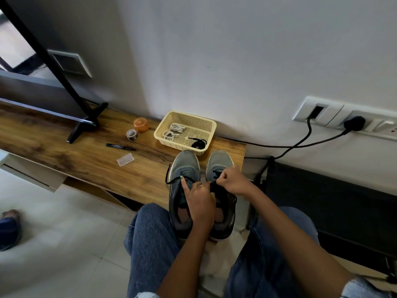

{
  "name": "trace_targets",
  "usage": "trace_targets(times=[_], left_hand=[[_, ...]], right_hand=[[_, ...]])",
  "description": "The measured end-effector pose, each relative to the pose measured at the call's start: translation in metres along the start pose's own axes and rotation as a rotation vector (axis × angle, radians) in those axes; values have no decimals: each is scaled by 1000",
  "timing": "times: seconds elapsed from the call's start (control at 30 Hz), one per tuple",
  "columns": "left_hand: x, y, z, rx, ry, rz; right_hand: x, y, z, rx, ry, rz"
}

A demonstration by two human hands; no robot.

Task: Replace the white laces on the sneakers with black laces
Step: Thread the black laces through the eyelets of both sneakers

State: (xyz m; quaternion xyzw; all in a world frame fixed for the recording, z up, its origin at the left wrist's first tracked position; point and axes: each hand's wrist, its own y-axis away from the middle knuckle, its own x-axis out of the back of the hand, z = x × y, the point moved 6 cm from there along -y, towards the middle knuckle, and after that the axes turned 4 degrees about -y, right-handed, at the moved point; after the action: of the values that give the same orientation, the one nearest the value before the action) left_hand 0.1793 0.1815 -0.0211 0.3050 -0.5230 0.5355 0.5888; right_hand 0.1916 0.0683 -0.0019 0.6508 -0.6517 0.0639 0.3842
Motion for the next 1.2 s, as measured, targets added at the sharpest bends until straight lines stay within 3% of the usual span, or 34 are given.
trace_targets(times=[0.1,0.27,0.4,0.57,0.73,1.2], left_hand=[[-2,0,-1,9,7,-19],[3,0,-1,6,35,-28],[5,4,0,-12,60,-5],[2,5,-2,-12,16,-52],[1,4,-1,-5,-36,-61],[4,2,-6,53,-109,-185]], right_hand=[[2,5,8,25,-109,51],[22,17,28,-18,-369,275],[8,30,45,-84,-243,143],[2,46,40,-36,-217,177],[-2,53,29,15,156,306],[-1,64,44,-2,-12,470]])
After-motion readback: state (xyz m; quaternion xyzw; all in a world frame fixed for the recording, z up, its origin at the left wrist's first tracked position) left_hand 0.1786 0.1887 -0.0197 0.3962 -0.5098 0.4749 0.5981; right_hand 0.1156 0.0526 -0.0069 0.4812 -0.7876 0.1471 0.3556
